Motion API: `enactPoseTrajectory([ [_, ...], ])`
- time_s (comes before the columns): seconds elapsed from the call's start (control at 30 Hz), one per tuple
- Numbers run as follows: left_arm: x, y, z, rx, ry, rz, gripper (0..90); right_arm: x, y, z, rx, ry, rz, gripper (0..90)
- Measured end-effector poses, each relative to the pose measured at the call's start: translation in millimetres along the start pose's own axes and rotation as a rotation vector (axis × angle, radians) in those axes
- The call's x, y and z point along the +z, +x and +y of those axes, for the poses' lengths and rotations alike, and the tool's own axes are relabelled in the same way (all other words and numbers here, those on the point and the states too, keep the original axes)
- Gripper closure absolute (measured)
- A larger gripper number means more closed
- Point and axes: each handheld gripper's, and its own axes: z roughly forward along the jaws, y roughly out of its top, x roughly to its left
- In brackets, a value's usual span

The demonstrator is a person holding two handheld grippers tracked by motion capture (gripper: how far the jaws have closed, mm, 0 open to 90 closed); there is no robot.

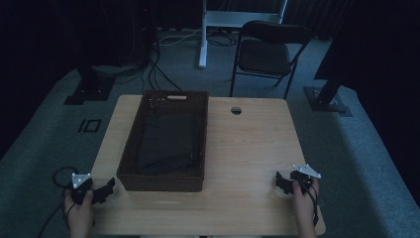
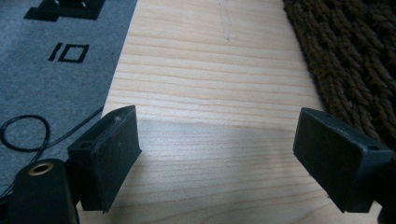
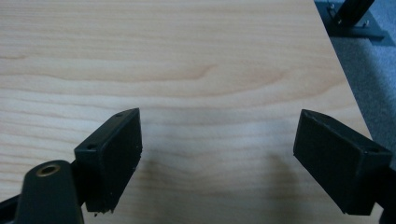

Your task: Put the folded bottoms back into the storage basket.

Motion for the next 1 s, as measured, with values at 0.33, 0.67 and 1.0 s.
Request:
enactPoseTrajectory([
  [0.33,3.9,1.4,2.4,0.009,0.038,0.033,15.0,-1.2,-10.5,-5.4,-0.008,0.046,0.028,14.2],
  [0.67,9.5,-6.2,4.3,0.09,0.09,0.077,15.0,-0.6,-12.1,-4.9,-0.015,0.047,0.04,13.5],
  [1.0,10.2,-9.1,4.5,0.09,0.092,0.074,14.5,-0.4,-11.7,-5.0,-0.02,0.048,0.04,13.2],
])
